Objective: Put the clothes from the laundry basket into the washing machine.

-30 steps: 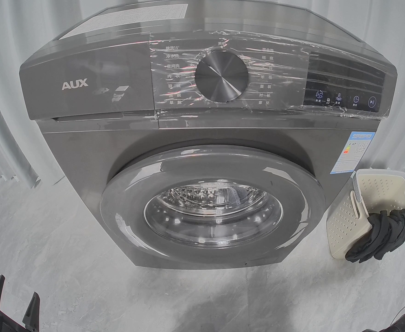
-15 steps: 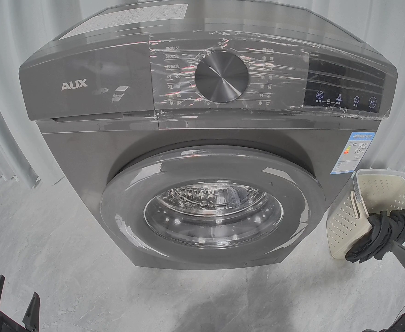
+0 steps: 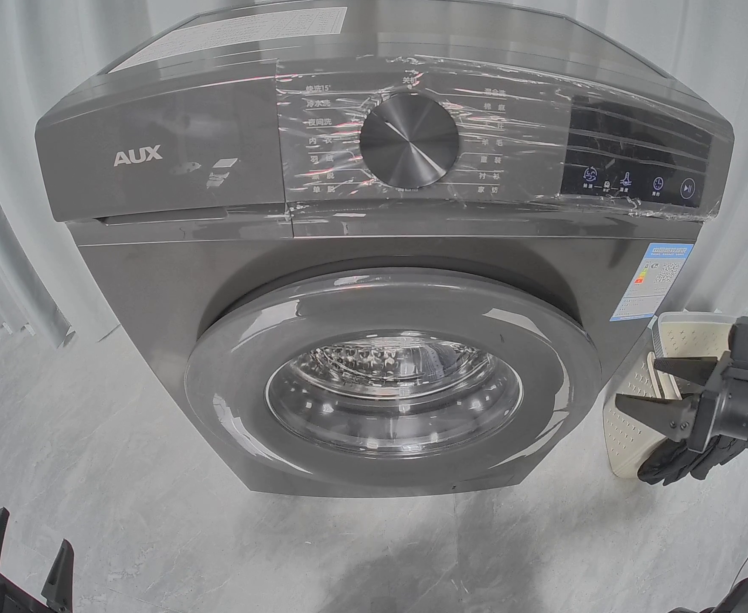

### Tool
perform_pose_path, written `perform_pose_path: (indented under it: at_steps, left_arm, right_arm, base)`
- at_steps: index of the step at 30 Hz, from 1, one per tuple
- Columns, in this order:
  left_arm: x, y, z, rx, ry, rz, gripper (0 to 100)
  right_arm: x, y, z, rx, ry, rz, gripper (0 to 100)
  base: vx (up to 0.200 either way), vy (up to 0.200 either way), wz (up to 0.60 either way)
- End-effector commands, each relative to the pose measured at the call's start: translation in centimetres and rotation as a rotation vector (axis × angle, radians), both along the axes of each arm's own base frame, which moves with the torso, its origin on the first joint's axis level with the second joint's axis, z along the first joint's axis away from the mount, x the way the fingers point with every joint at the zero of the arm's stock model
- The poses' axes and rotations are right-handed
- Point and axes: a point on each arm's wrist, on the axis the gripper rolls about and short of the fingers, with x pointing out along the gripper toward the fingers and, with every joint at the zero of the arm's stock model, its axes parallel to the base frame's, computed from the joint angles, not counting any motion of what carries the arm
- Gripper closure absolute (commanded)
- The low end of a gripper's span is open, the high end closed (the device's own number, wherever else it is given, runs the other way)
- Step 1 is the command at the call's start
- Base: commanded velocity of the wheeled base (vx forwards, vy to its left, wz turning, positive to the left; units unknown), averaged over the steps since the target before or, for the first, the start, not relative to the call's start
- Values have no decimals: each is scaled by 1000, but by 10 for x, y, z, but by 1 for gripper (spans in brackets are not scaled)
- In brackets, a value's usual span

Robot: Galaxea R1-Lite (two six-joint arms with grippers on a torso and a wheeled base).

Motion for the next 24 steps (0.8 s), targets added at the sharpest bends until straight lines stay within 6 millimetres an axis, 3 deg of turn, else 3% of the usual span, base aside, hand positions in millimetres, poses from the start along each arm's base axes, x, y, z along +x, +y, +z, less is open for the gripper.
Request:
perform_pose_path:
  at_steps: [1,16,24]
  left_arm:
    - [0,0,-4,-1,2,1,0]
    - [0,0,-5,-1,4,1,0]
    - [0,0,-4,-2,2,-1,0]
  right_arm:
    - [32,8,-14,-21,73,-1,0]
    - [66,20,-24,-28,115,11,0]
    - [72,29,-28,-33,134,44,0]
  base:
    - [0,0,0]
    - [0,0,0]
    - [0,0,0]
